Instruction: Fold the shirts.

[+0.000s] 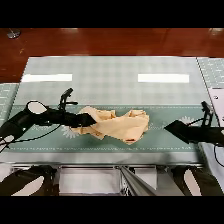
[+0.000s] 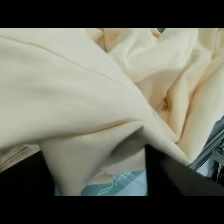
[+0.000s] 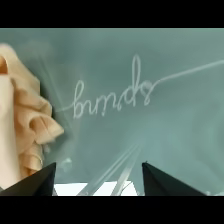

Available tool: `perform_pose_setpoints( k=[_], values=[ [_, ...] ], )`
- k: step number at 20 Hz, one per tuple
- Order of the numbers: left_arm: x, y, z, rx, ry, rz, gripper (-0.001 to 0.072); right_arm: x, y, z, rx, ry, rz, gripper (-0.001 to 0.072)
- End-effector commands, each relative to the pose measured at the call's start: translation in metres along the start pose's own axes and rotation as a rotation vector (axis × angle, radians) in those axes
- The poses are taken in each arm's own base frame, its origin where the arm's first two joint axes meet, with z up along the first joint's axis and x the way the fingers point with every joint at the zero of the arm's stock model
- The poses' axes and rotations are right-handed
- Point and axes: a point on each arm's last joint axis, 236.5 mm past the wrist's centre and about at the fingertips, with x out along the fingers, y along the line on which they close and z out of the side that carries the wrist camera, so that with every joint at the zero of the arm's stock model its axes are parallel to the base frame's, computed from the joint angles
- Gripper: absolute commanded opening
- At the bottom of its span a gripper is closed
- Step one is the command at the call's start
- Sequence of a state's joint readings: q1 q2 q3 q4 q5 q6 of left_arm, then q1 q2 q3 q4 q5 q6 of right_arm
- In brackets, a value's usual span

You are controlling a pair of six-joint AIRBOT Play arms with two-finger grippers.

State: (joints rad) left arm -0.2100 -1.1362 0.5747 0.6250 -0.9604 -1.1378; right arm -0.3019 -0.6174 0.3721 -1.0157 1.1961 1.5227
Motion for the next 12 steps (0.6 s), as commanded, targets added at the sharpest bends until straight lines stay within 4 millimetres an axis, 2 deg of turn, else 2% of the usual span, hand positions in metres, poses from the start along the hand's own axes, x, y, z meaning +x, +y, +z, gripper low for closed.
perform_pose_setpoints(
  k=[1,5,8,12],
  values=[
    [0.006,0.004,0.004,0.003,-0.013,0.001,0.0041,0.017,0.004,-0.022,-0.005,0.045,0.012,0.0616],
    [0.003,0.007,0.008,-0.005,-0.027,0.004,0.0022,0.034,0.025,-0.041,-0.054,0.121,0.031,0.0616],
    [0.003,0.007,0.008,-0.005,-0.026,0.004,0.0022,0.059,0.063,-0.056,-0.06,0.174,0.119,0.0616],
    [0.003,0.007,0.008,-0.005,-0.026,0.004,0.0022,0.089,0.07,-0.063,-0.08,0.216,0.085,0.0616]
  ],
)
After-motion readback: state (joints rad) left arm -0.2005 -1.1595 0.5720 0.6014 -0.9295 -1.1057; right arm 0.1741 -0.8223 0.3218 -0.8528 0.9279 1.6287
